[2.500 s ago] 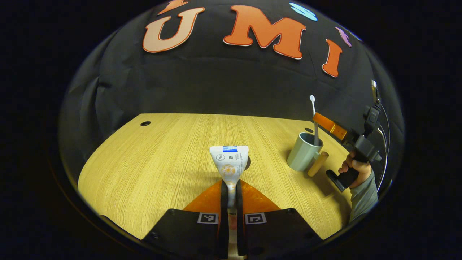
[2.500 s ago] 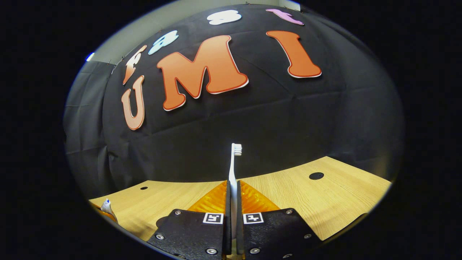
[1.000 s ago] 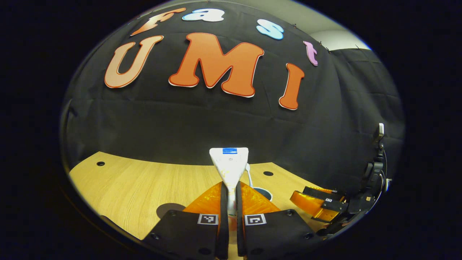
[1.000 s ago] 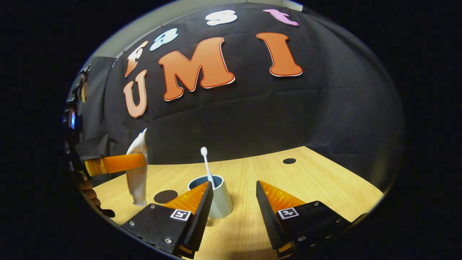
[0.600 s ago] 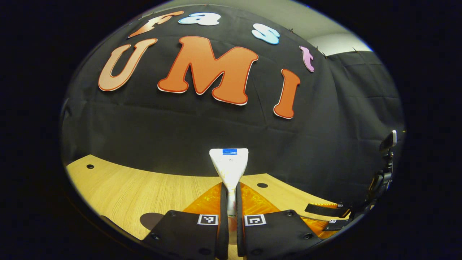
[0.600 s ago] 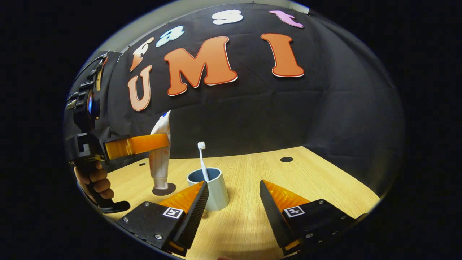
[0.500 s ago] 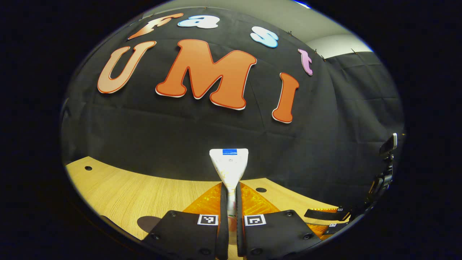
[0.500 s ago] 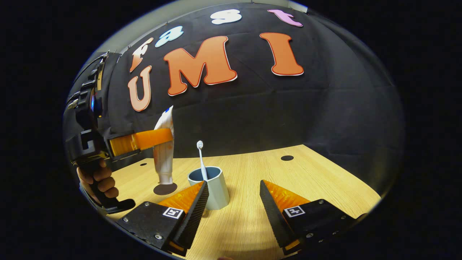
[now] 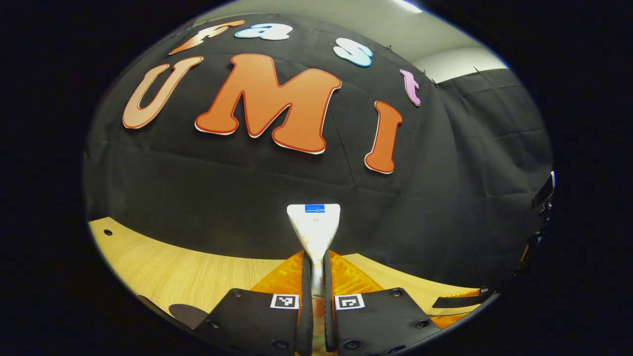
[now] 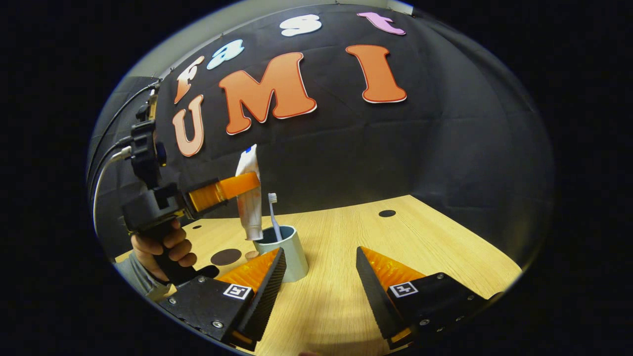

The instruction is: Put the toothbrush and toothpaste on the desktop into the cup, then pick up the cup and place it on the coaster on the desktop.

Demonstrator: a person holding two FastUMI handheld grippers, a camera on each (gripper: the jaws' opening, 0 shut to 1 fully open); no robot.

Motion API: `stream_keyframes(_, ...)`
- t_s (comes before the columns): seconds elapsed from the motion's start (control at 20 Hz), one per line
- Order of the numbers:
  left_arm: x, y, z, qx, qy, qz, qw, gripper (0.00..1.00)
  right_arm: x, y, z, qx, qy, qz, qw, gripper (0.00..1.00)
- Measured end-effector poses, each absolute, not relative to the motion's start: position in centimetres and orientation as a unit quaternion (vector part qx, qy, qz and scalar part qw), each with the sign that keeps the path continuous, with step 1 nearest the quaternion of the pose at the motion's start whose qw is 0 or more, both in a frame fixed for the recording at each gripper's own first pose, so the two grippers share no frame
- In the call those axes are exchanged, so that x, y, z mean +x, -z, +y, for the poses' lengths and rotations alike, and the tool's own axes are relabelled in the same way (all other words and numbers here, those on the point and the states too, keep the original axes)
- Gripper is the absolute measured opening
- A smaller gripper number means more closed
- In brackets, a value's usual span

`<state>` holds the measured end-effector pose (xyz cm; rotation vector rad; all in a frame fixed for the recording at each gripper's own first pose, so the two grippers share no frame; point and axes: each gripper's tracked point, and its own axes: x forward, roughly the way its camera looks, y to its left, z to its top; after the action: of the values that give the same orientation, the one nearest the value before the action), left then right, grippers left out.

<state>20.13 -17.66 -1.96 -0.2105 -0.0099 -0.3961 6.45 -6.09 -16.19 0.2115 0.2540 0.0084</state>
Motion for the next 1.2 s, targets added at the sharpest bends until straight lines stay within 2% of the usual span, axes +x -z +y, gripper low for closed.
stream_keyframes(0.45,21.2,5.2,-19.0,-0.101,0.200,0.031,0.974,0.15,5.9,16.7,-7.0,0.101,0.002,0.134,0.986,0.86)
stream_keyframes(0.7,19.8,6.3,-18.2,-0.102,0.199,0.059,0.973,0.18,5.7,16.8,-7.3,0.097,0.003,0.140,0.985,0.86)
stream_keyframes(0.9,18.5,7.7,-18.3,-0.058,0.212,0.083,0.972,0.22,5.5,16.5,-6.8,0.098,0.002,0.143,0.985,0.86)
stream_keyframes(1.1,16.8,9.8,-18.1,-0.019,0.226,0.110,0.968,0.33,5.3,16.4,-5.0,0.110,-0.022,0.155,0.981,0.86)
stream_keyframes(1.2,16.2,9.2,-17.5,-0.019,0.228,0.099,0.968,0.41,5.2,16.1,-4.4,0.108,-0.025,0.154,0.982,0.88)
